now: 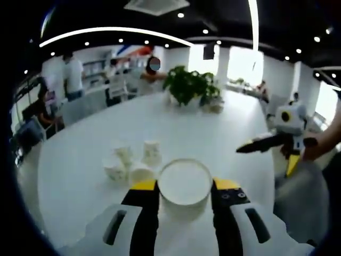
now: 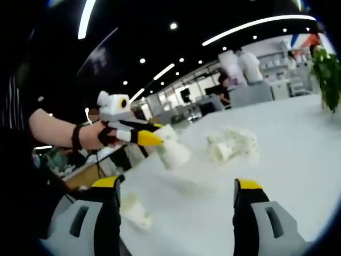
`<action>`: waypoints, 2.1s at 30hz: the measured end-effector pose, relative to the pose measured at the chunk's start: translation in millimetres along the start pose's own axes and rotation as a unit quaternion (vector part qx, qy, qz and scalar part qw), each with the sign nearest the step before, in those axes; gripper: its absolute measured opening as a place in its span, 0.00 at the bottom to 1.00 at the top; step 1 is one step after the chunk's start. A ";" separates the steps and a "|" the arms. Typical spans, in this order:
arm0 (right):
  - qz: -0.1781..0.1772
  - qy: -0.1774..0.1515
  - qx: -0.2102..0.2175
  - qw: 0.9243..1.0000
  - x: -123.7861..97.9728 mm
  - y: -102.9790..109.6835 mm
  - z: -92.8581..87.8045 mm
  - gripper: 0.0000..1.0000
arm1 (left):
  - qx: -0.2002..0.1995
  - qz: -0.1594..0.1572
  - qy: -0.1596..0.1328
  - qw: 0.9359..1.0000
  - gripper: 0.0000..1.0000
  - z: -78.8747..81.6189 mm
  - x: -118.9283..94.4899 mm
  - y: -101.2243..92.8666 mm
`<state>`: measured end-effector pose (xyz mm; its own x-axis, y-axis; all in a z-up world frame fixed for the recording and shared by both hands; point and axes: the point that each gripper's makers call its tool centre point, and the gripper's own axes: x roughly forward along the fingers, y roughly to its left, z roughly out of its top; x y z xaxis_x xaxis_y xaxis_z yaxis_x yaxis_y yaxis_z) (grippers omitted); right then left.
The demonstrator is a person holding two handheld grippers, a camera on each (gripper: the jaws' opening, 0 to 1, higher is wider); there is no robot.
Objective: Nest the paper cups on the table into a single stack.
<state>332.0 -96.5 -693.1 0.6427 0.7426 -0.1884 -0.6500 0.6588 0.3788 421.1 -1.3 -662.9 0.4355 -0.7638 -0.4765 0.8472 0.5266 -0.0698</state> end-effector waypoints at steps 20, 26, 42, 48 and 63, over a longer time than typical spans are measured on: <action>0.093 -0.006 0.030 0.995 31.4 49.5 1.4 0.76 | 0.011 -0.050 -0.020 0.998 0.36 20.1 -11.7 -39.1; 0.110 -0.008 0.044 0.993 35.8 58.1 -2.4 0.74 | 0.021 -0.065 -0.016 0.998 0.36 17.3 -12.9 -50.4; 0.157 -0.034 0.080 0.984 26.6 70.3 2.3 0.60 | 0.010 -0.096 -0.022 0.995 0.36 11.0 -20.5 -73.0; 0.159 -0.057 0.097 0.981 21.9 67.0 11.4 0.56 | 0.009 -0.102 -0.025 0.994 0.36 7.5 -24.2 -75.3; 0.191 -0.074 0.103 0.973 7.8 72.3 28.5 0.38 | -0.003 -0.118 -0.040 0.992 0.36 -4.3 -42.8 -86.2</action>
<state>301.6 -46.6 -641.3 0.4317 0.8927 0.1292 -0.7674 0.2881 0.5728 328.1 -12.4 -640.3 0.2479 -0.8935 -0.3744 0.9268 0.3314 -0.1770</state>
